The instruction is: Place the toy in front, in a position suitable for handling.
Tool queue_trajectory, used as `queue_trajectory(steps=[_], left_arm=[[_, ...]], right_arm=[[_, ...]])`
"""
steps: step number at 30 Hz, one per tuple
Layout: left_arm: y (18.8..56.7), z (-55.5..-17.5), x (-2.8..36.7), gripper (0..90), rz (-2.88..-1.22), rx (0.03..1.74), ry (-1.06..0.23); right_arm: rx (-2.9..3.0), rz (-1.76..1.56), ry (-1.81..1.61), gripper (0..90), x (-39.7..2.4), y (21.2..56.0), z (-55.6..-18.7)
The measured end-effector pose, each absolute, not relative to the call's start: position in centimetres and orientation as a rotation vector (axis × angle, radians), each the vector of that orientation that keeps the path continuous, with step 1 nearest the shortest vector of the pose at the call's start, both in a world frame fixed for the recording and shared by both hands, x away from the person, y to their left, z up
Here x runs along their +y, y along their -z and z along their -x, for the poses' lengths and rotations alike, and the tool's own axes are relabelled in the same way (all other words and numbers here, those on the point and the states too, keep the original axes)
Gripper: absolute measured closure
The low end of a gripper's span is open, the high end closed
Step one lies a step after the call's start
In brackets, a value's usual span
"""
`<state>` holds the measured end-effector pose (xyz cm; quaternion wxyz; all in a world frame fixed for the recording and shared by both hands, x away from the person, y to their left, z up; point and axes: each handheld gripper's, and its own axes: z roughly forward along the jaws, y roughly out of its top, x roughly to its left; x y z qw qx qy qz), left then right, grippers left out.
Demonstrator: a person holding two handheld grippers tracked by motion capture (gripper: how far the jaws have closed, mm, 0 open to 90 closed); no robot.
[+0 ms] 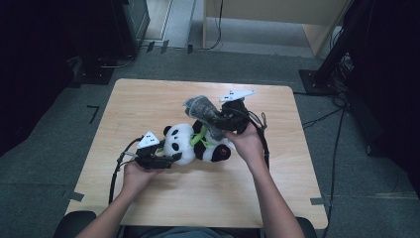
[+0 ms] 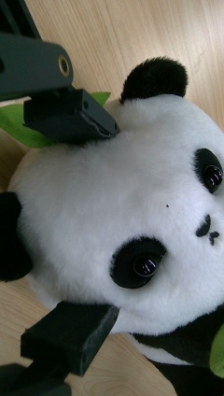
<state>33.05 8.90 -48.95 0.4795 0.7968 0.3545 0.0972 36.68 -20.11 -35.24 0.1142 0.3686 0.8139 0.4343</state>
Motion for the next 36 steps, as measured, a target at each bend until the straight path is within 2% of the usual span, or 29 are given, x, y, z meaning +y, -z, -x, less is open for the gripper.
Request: queue_trajectory(steps=[12,21,25,33,36], left_arm=[[48.8,-32.6,8.7,28.4,-1.949,0.869,-0.271],[48.7,-32.5,8.7,27.8,-1.956,0.877,-0.267],[48.7,-32.6,8.7,28.2,-1.96,0.887,-0.256],[48.6,-32.7,8.7,30.4,-1.974,0.892,-0.248],[48.6,-32.6,8.6,30.7,-1.976,0.886,-0.261]], right_arm=[[2.456,-0.943,-1.261,74.0,-15.0,35.6,-39.2],[2.626,-0.969,-1.179,74.0,-11.3,38.8,-41.2],[2.658,-0.982,-1.153,73.5,-10.8,39.9,-41.3],[2.681,-0.981,-1.121,65.7,-10.9,40.6,-41.6],[2.703,-0.934,-1.117,68.3,-11.3,40.6,-41.7]])
